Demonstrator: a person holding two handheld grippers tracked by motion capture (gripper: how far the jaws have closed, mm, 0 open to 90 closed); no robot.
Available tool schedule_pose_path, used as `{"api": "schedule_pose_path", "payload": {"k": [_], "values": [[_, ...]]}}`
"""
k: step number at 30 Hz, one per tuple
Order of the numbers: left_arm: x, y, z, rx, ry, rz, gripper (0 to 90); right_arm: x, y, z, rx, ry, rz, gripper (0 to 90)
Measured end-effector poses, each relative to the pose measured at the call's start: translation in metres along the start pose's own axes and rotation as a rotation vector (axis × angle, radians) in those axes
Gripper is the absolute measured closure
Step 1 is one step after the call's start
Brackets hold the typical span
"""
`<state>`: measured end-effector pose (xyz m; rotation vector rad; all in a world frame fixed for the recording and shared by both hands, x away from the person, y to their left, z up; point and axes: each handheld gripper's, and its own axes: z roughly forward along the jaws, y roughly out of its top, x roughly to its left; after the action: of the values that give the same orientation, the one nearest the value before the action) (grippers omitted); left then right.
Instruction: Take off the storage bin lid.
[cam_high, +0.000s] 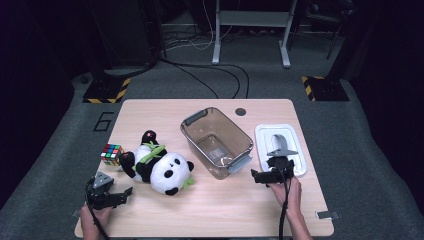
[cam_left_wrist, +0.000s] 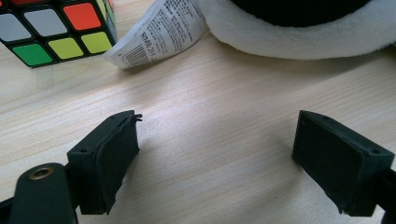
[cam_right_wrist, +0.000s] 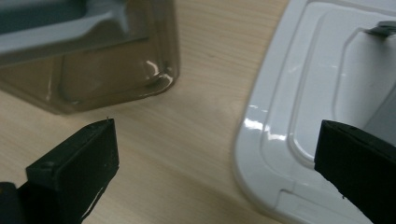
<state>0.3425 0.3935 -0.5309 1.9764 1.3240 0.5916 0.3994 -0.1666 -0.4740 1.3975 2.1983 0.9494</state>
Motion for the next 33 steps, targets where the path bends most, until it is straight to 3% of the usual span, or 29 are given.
{"api": "schedule_pose_path", "payload": {"k": [5, 7, 12, 17, 21, 22, 33], "values": [[0.0, 0.0, 0.0, 0.001, 0.0, 0.0, 13.8, 0.02, -0.016, 0.01, 0.018, 0.037, -0.05, 0.0], [0.0, 0.0, 0.0, 0.0, 0.0, 0.0, 13.8, 0.024, -0.019, 0.012, 0.028, 0.037, -0.035, 0.0], [0.0, 0.0, -0.001, 0.008, -0.002, 0.004, 13.8, 0.036, -0.033, 0.022, 0.042, 0.038, -0.079, 0.0], [0.0, 0.001, 0.0, 0.005, -0.002, -0.003, 13.8, 0.038, -0.043, 0.03, 0.041, 0.059, -0.092, 0.0], [0.0, 0.0, 0.0, 0.004, -0.002, -0.003, 13.9, 0.04, -0.049, 0.031, 0.006, 0.043, -0.124, 0.0], [0.0, 0.001, 0.0, 0.005, -0.002, -0.004, 13.9, 0.041, -0.05, 0.031, -0.002, 0.041, -0.102, 0.0], [0.0, 0.0, 0.0, 0.003, 0.0, -0.003, 13.9, 0.041, -0.051, 0.031, -0.009, 0.033, -0.101, 0.0]]}}
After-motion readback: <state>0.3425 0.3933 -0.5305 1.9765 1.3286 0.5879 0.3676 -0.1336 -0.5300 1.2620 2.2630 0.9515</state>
